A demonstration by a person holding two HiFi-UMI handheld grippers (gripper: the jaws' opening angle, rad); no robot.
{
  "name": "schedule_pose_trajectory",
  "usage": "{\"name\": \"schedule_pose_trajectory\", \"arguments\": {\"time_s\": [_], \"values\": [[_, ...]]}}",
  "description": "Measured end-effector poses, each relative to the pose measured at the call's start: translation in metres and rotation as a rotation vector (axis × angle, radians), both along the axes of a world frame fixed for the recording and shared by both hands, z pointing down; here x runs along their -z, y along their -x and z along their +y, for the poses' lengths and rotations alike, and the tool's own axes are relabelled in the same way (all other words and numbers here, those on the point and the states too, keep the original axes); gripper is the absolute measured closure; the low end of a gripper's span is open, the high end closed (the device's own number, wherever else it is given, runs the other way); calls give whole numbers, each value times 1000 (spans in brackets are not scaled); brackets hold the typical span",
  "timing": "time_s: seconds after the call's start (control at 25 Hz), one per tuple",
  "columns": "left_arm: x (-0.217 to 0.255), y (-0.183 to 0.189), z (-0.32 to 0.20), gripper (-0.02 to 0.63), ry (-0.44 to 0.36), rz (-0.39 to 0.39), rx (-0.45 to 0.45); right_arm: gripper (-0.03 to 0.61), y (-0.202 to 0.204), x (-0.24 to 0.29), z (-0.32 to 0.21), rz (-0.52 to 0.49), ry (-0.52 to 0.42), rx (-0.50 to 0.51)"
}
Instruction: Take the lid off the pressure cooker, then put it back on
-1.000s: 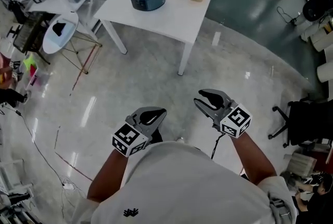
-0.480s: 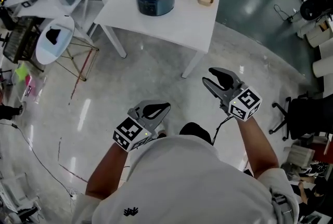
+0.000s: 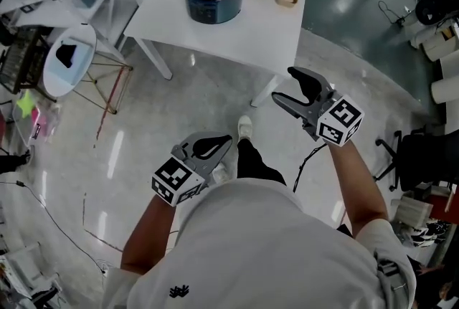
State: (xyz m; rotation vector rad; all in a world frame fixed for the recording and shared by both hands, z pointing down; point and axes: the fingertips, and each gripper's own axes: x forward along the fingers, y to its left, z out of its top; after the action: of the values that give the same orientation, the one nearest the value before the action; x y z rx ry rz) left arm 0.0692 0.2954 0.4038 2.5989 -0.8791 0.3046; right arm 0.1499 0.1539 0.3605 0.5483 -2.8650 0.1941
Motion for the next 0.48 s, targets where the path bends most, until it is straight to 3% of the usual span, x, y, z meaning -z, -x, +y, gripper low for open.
{"name": "schedule_pose_trajectory", "arguments": {"time_s": [0.08, 0.48], "values": [[0, 5, -19, 607, 0, -8, 21, 202, 6, 2, -24, -8, -10, 19], [14, 29, -143, 607, 13, -16, 131, 206, 32, 18, -172, -31, -57, 95]]}}
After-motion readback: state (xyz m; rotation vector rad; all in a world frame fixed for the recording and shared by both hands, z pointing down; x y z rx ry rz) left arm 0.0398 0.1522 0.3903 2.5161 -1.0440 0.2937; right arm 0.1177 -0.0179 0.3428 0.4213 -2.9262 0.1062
